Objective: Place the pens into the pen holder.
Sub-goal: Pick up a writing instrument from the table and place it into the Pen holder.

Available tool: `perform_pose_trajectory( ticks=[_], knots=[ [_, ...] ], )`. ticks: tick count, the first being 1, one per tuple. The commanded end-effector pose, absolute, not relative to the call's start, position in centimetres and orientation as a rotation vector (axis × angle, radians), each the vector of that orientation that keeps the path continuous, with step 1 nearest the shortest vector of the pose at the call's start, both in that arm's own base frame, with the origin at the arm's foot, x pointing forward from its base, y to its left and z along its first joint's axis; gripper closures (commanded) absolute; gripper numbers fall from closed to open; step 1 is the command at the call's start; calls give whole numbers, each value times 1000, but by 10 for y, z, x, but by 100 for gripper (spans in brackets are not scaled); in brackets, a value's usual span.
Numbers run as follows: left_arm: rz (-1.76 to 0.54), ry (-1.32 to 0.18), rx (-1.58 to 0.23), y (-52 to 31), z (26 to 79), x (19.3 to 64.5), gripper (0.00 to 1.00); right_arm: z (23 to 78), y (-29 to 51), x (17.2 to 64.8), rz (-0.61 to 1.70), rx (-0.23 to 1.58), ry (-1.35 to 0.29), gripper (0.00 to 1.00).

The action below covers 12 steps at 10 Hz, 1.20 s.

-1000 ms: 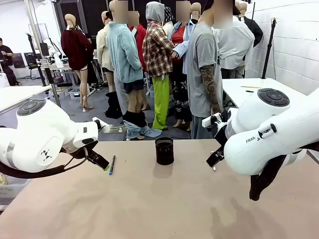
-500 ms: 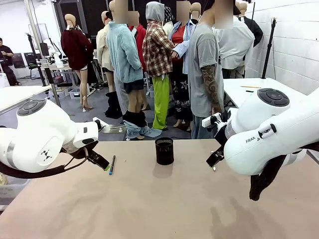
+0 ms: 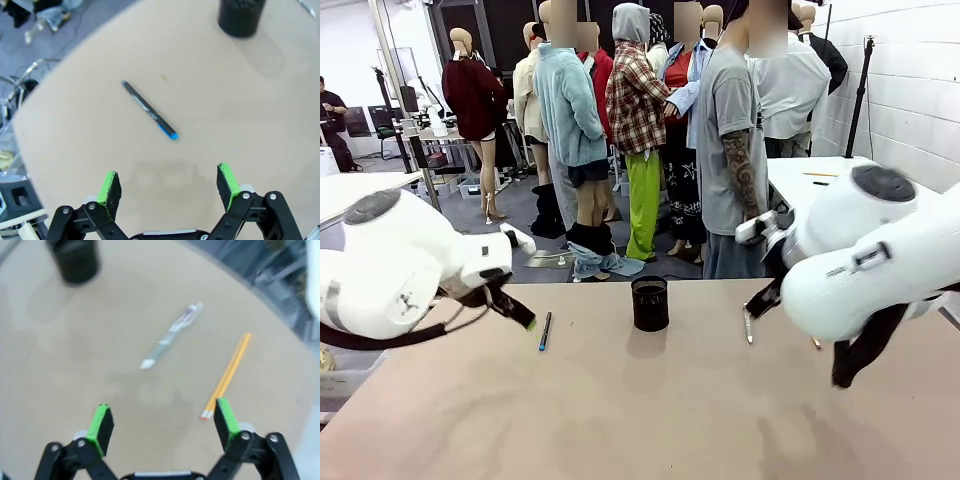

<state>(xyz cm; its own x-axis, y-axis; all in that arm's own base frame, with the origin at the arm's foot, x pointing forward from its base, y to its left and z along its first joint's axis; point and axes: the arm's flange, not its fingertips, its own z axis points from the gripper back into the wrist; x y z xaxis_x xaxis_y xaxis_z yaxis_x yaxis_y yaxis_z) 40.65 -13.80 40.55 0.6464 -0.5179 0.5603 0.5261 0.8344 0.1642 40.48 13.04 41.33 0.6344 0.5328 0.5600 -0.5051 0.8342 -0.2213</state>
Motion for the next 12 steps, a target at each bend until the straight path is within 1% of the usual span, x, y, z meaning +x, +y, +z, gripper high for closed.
perform_pose_trajectory(
  ticks=[1, 2, 3, 4, 5, 6, 7, 8, 9, 12],
  knots=[
    [-547, -801, 33, -68, 464, 358, 0, 461, 47, 319, 373, -225, -777, 0],
    [-446, -884, 100, -22, 491, 319, 0, 487, -8, 270, 227, -277, -860, 0],
    [-330, -913, 142, 26, 503, 285, 0, 494, -51, 227, 122, -313, -877, 0],
    [-219, -924, 115, 68, 503, 250, 0, 490, -83, 183, 44, -321, -897, 0],
    [-36, -877, 123, 100, 494, 229, 0, 483, -106, 149, -25, -317, -914, 0],
    [4, -870, 70, 123, 485, 219, 0, 477, -120, 124, -74, -314, -921, 0],
    [50, -880, 37, 138, 477, 219, 0, 473, -126, 117, -84, -301, -927, 0],
    [32, -889, 1, 138, 470, 230, 0, 468, -125, 130, -36, -289, -933, 0],
    [22, -876, 54, 165, 583, 282, 0, 473, -113, 149, 33, -280, -930, 0],
    [22, -876, 54, 165, 583, 282, 0, 496, -67, 270, 274, -237, -826, 0]
  ],
)
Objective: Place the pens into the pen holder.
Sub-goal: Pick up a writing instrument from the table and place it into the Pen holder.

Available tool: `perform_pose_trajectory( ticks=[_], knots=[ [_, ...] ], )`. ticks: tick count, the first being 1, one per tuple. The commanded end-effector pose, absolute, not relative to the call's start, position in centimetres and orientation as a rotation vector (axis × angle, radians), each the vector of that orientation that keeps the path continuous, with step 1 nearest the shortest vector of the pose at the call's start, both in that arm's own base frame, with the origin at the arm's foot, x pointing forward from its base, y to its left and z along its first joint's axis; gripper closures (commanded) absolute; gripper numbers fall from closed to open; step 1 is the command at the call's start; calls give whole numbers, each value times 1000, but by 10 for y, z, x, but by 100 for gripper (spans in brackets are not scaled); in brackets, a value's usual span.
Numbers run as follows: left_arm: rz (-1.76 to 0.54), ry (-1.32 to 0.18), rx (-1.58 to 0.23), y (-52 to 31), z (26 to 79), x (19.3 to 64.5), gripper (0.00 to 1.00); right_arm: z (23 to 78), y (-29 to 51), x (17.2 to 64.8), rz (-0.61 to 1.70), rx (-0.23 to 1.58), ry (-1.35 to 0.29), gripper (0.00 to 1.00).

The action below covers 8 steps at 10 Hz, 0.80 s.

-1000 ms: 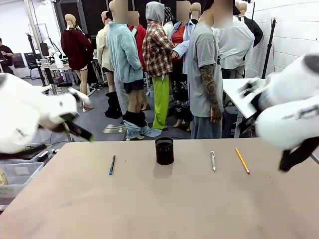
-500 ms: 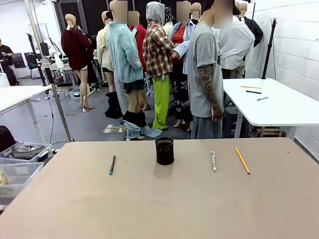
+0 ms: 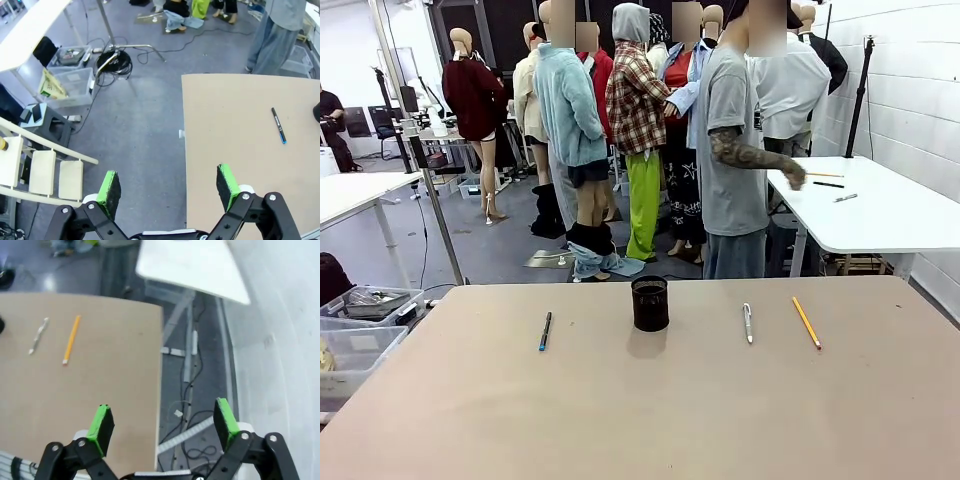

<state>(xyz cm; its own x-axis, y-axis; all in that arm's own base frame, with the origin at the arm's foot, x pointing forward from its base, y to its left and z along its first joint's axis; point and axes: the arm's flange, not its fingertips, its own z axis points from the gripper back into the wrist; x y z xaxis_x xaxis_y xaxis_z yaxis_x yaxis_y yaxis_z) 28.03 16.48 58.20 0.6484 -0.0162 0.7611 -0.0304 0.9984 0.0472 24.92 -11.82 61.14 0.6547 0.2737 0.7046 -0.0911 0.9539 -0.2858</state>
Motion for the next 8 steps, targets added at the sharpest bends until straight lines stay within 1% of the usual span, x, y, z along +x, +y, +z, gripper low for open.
perform_pose_trajectory(
  ticks=[1, 3, 5, 6, 7, 8],
  knots=[
    [22, -876, 54, 165, 583, 282, 0, 495, -51, 304, 328, -201, -794, 0],
    [22, -876, 54, 165, 583, 282, 0, 472, -20, 376, 422, -183, -638, 0],
    [22, -876, 54, 165, 583, 282, 0, 437, 16, 418, 499, -152, -555, 0],
    [22, -876, 54, 165, 583, 282, 0, 424, 29, 432, 503, -152, -539, 0],
    [22, -876, 54, 165, 583, 282, 0, 445, 12, 405, 496, -160, -563, 0],
    [22, -876, 54, 165, 583, 282, 0, 445, 12, 405, 496, -160, -563, 0]
  ],
)
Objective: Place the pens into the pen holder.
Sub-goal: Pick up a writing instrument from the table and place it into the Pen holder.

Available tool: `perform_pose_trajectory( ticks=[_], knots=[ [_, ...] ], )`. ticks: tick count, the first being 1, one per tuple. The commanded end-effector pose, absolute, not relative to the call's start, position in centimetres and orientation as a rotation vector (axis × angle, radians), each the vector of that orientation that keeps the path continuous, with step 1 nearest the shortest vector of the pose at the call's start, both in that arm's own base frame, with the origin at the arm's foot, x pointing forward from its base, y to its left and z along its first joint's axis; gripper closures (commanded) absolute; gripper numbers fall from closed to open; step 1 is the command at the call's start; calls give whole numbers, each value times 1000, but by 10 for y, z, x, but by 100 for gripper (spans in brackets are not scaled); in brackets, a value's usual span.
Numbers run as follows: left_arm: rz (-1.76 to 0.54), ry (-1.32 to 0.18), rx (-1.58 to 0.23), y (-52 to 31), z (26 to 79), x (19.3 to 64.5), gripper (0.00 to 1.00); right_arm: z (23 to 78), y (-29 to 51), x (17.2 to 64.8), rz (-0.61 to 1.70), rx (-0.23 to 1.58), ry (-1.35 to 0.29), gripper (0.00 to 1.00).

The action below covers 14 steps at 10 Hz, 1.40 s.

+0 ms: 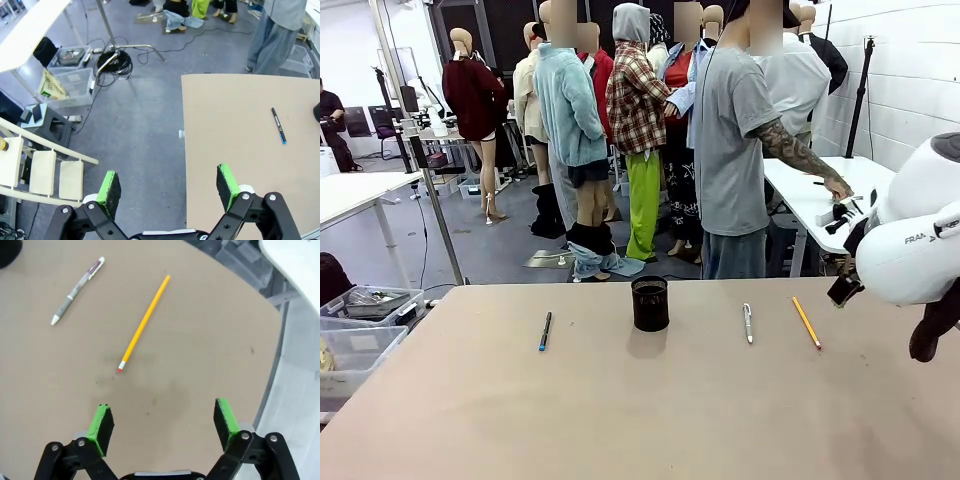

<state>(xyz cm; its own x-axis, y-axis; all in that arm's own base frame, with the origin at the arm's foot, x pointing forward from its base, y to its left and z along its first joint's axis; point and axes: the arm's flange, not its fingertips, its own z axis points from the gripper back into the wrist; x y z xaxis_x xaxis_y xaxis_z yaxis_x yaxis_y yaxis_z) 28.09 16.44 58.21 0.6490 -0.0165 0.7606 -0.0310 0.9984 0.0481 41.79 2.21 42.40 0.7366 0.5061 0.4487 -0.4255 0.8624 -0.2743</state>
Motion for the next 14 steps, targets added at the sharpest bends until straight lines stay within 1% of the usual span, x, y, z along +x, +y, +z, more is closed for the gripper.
perform_pose_trajectory(
  ticks=[1, 3, 4, 7, 8, 10, 11, 14],
  knots=[
    [22, -876, 54, 165, 583, 282, 0, 445, 12, 405, 496, -160, -563, 0],
    [22, -876, 54, 165, 583, 282, 0, 437, 18, 414, 503, -163, -557, 0],
    [22, -876, 54, 165, 583, 282, 0, 436, 30, 436, 481, -176, -481, 0],
    [22, -876, 54, 165, 583, 282, 0, 429, 38, 522, 493, -108, -307, 0],
    [22, -876, 54, 165, 583, 282, 0, 423, 42, 546, 458, -126, -259, 0],
    [22, -876, 54, 165, 583, 282, 0, 401, 48, 578, 440, -105, -173, 0],
    [22, -876, 54, 165, 583, 282, 0, 386, 53, 589, 446, -73, -144, 0],
    [22, -876, 54, 165, 583, 282, 0, 347, 64, 593, 435, -20, -85, 0]
  ],
)
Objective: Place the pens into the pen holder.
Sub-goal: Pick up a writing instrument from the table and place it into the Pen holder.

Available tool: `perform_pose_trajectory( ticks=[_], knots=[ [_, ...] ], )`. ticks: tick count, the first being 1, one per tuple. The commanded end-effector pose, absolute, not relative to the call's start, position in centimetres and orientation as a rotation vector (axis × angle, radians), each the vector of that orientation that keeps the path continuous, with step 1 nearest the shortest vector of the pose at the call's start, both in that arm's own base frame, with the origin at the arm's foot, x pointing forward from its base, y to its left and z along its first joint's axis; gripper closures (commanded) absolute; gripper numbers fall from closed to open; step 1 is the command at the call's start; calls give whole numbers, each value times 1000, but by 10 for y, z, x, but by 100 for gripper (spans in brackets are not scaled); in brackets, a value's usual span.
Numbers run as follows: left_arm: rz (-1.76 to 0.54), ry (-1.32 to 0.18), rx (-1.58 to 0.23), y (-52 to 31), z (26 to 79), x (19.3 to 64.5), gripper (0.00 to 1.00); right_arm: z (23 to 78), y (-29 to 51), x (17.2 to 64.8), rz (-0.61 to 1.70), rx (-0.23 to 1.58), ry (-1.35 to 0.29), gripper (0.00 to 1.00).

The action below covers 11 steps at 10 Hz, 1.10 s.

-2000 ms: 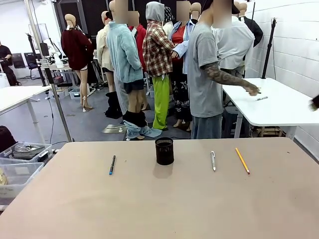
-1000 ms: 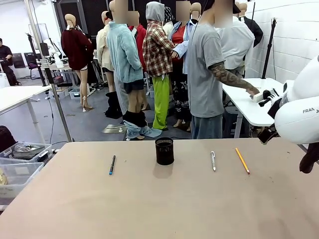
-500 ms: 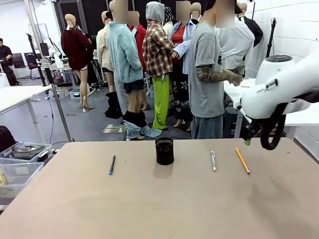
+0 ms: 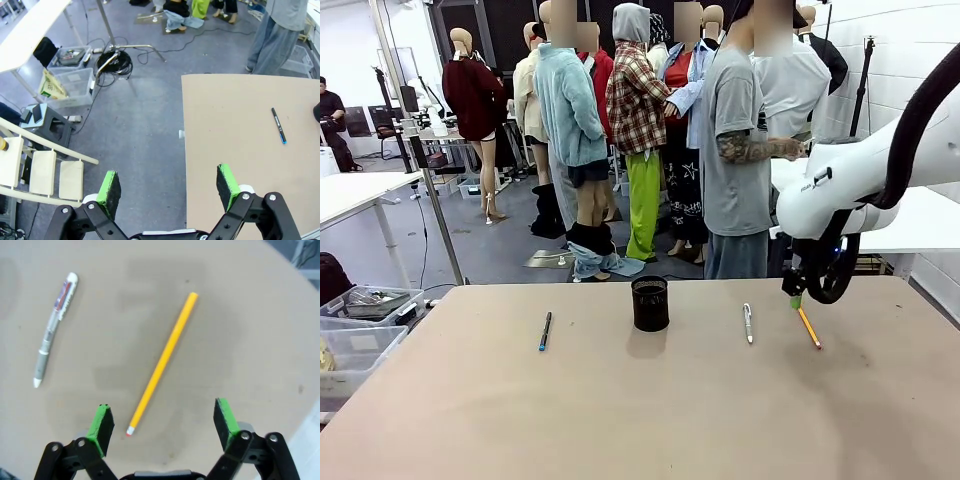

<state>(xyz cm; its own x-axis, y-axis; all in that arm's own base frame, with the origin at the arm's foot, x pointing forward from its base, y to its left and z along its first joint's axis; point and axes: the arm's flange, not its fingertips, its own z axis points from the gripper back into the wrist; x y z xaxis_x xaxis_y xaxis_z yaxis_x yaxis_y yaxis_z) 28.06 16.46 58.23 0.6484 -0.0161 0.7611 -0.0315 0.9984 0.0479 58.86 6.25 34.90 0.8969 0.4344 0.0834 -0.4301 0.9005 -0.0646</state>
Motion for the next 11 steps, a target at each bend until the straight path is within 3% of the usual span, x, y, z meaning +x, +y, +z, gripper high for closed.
perform_pose_trajectory(
  ticks=[1, 6, 11],
  knots=[
    [22, -876, 54, 165, 583, 282, 0, 332, 69, 593, 416, -21, -72, 0],
    [22, -876, 54, 165, 583, 282, 0, 303, 62, 590, 343, -7, -30, 4],
    [22, -876, 54, 165, 583, 282, 0, 300, 71, 601, 314, -78, -10, 100]
  ],
)
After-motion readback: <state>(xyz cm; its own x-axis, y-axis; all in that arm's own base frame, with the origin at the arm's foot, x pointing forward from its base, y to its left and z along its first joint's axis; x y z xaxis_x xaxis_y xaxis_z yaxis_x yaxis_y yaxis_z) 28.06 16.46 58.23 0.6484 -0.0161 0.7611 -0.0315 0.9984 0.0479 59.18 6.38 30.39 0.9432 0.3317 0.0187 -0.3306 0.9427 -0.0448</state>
